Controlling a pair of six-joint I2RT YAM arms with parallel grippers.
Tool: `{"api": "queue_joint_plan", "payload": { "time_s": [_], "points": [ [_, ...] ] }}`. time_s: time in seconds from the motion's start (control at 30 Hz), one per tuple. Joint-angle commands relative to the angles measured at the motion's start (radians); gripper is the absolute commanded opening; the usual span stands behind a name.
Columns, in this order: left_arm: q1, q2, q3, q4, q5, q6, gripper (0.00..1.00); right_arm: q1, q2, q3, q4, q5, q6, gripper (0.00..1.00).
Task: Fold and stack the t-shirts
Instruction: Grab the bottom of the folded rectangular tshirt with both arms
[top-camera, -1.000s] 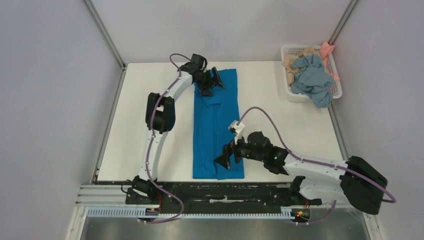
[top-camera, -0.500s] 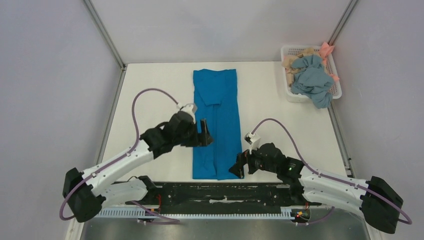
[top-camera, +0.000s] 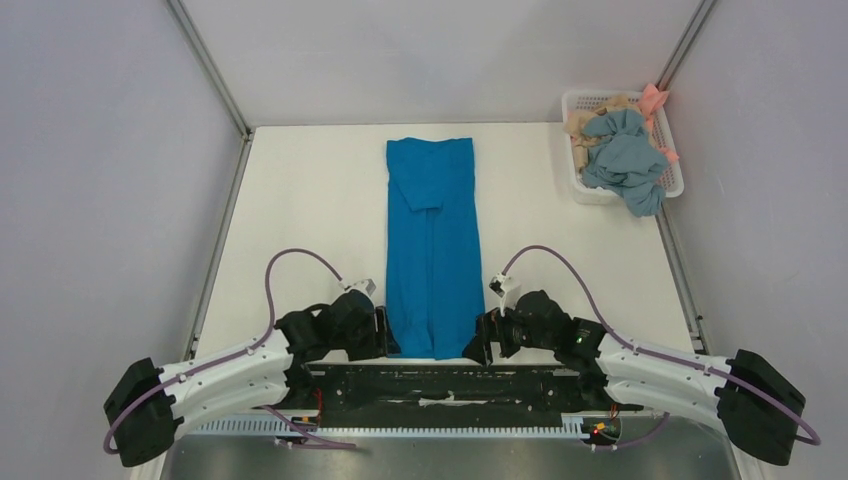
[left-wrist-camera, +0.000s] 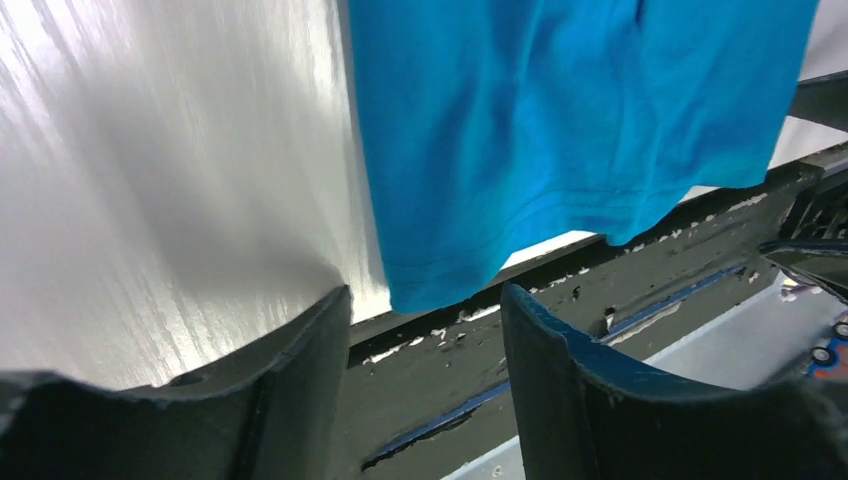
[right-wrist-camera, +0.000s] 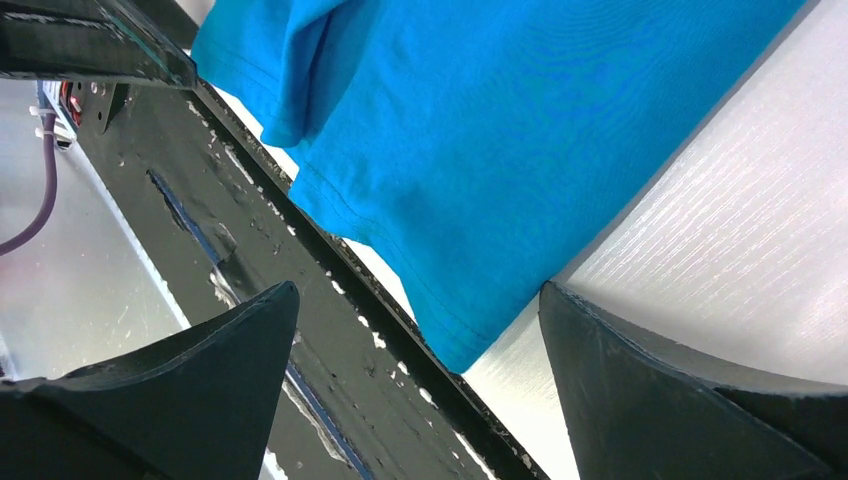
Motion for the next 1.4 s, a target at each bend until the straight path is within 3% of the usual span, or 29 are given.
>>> {"api": "queue_joint_plan", "payload": {
  "time_s": [0.0,0.17,0.27,0.4,0.47,0.63,0.73,0.93,1.1,1.37],
  "points": [
    [-0.007,0.017,-0.034,0.080,0.044,-0.061,0.63,0.000,0.026,-0.028,-0.037,-0.004,0.021,0.92],
    [-0.007,0.073,-0.057,0.141,0.051,-0.065,0.56,0.000,0.043,-0.029,-0.044,-0.010,0.025,0.86],
    [-0.007,0.114,-0.055,0.159,0.053,-0.058,0.45,0.001,0.053,-0.037,-0.052,-0.021,0.025,0.84],
    [-0.007,0.140,-0.055,0.157,0.053,-0.056,0.12,0.000,0.053,-0.046,-0.072,-0.014,0.035,0.81],
    [-0.007,0.133,-0.056,0.151,0.047,-0.058,0.03,0.000,0.049,-0.043,-0.089,-0.006,0.036,0.77],
    [-0.006,0.109,-0.068,0.159,0.052,-0.057,0.02,0.002,0.061,-0.054,-0.104,-0.017,0.036,0.68],
    [-0.007,0.108,-0.079,0.172,0.062,-0.061,0.02,0.013,0.089,-0.057,-0.087,-0.024,0.042,0.55],
    [-0.007,0.071,-0.078,0.188,0.069,-0.054,0.02,0.021,0.109,-0.055,-0.046,0.006,0.039,0.19],
    [-0.006,0.047,-0.020,0.236,0.058,0.019,0.02,0.021,0.109,0.015,0.016,0.088,-0.017,0.03],
    [0.040,0.201,0.232,0.174,-0.028,0.158,0.02,0.020,0.106,0.189,0.037,0.299,-0.126,0.00]
  ]
}}
